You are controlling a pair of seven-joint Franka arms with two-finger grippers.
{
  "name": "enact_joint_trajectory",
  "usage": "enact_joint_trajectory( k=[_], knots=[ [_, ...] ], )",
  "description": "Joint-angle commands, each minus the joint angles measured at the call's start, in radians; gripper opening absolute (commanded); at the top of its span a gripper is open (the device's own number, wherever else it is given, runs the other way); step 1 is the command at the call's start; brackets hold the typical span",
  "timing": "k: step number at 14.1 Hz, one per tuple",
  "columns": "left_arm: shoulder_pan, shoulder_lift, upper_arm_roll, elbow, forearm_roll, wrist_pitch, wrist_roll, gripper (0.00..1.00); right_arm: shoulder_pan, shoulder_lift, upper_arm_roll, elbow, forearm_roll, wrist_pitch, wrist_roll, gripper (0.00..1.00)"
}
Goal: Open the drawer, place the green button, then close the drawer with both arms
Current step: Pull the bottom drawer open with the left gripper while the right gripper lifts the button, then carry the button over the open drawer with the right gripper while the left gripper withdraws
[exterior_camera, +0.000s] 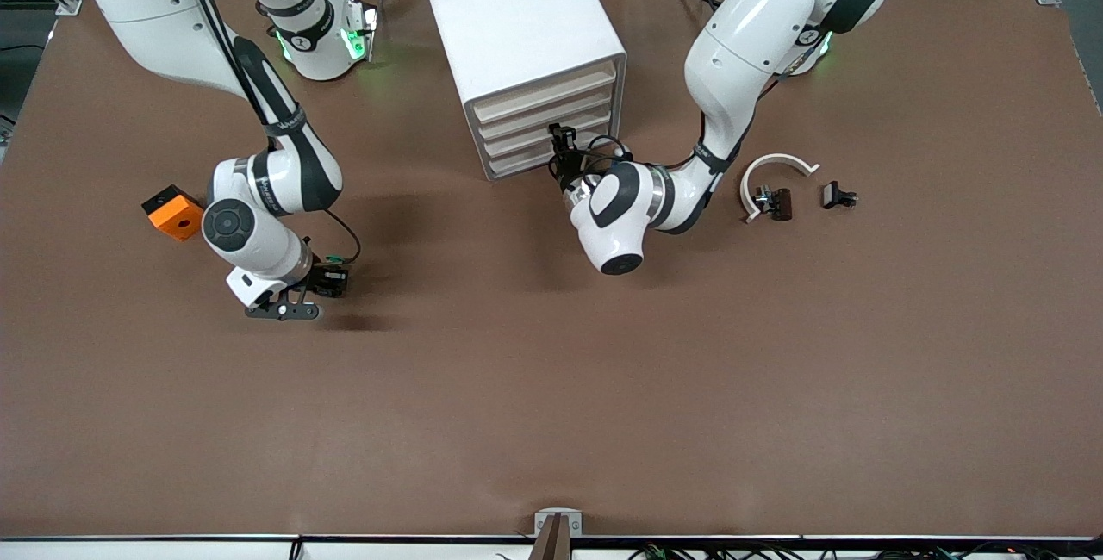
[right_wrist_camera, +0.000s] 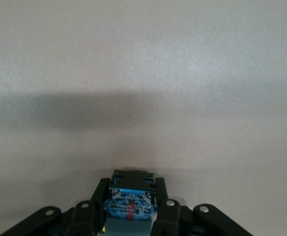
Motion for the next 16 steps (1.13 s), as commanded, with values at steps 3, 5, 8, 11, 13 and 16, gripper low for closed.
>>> enact_joint_trajectory(
  k=[3, 5, 8, 11, 13, 16],
  knots=[
    [0.010, 0.003, 0.062, 0.038, -0.024, -0.011, -0.003, 0.00, -0.012, 0.001, 0.014, 0.233, -0.015, -0.365, 0.024, 0.23],
    [0.028, 0.000, 0.098, 0.070, -0.026, -0.011, -0.005, 0.00, -0.009, 0.001, 0.018, 0.333, -0.009, -0.507, 0.026, 0.23],
    [0.097, -0.003, 0.098, 0.102, -0.026, -0.011, -0.005, 0.00, 0.033, -0.005, 0.020, 0.450, -0.009, -0.663, 0.116, 0.23],
    [0.151, 0.001, 0.099, 0.145, -0.026, -0.010, 0.002, 0.00, 0.123, -0.019, 0.021, 0.528, -0.006, -0.799, 0.312, 0.23],
    [0.180, 0.000, 0.099, 0.153, -0.026, -0.007, 0.018, 0.13, 0.210, -0.027, 0.023, 0.553, -0.005, -0.841, 0.496, 0.23],
    [0.194, -0.005, 0.099, 0.165, -0.024, -0.002, 0.051, 1.00, 0.330, -0.034, 0.023, 0.573, 0.052, -0.844, 0.758, 0.23]
  ],
)
